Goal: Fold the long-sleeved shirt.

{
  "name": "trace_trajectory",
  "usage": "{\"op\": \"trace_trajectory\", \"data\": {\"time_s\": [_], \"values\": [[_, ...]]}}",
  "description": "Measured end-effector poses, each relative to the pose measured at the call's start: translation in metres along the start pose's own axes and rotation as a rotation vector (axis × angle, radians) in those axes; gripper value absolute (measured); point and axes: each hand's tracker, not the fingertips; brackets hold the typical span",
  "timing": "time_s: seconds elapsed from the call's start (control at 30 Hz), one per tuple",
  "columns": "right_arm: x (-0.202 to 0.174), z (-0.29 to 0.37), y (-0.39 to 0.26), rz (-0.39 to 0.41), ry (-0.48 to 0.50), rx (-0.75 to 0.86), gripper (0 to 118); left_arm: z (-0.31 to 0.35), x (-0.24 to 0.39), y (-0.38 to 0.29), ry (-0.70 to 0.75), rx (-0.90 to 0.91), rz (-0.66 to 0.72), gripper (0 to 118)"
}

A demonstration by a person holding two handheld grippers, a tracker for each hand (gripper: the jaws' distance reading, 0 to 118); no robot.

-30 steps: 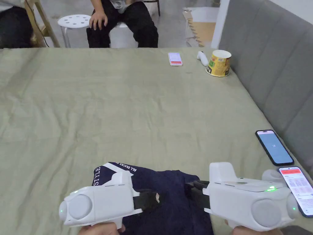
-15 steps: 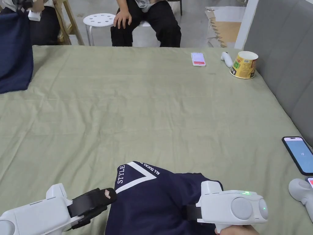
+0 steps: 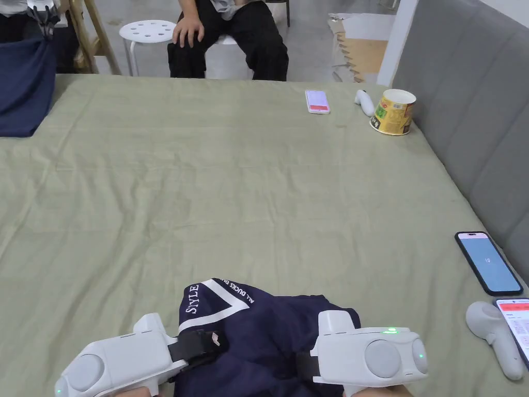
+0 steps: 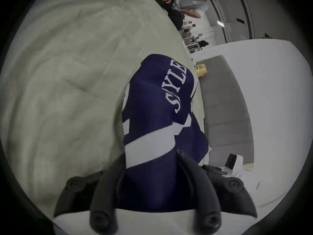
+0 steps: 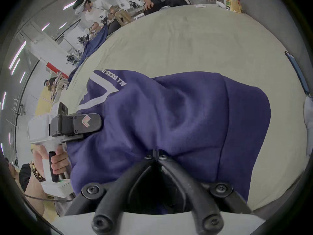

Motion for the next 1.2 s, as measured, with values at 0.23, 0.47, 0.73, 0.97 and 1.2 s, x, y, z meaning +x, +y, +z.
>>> {"op": "trace_trajectory", "data": {"time_s": [0.23, 0.47, 0.73, 0.97, 1.2], "values": [[-0.011, 0.012, 0.001, 0.024, -0.018, 0.035, 0, 0.021, 0.018, 0.003, -0.006, 0.012, -0.111, 30], [-0.035, 0.034, 0.014, 0.083, -0.076, 0.119, 0, 0.04, 0.011, 0.018, -0.024, 0.055, -0.113, 29], [-0.112, 0.018, 0.052, 0.215, -0.022, 0.18, 0, 0.106, -0.015, 0.057, 0.024, 0.157, -0.115, 28], [-0.244, -0.042, 0.091, 0.445, 0.06, 0.182, 0, 0.197, -0.065, 0.116, 0.105, 0.259, -0.117, 28], [-0.392, -0.121, 0.123, 0.657, 0.118, 0.233, 0, 0.291, -0.144, 0.187, 0.166, 0.306, -0.102, 28]]}}
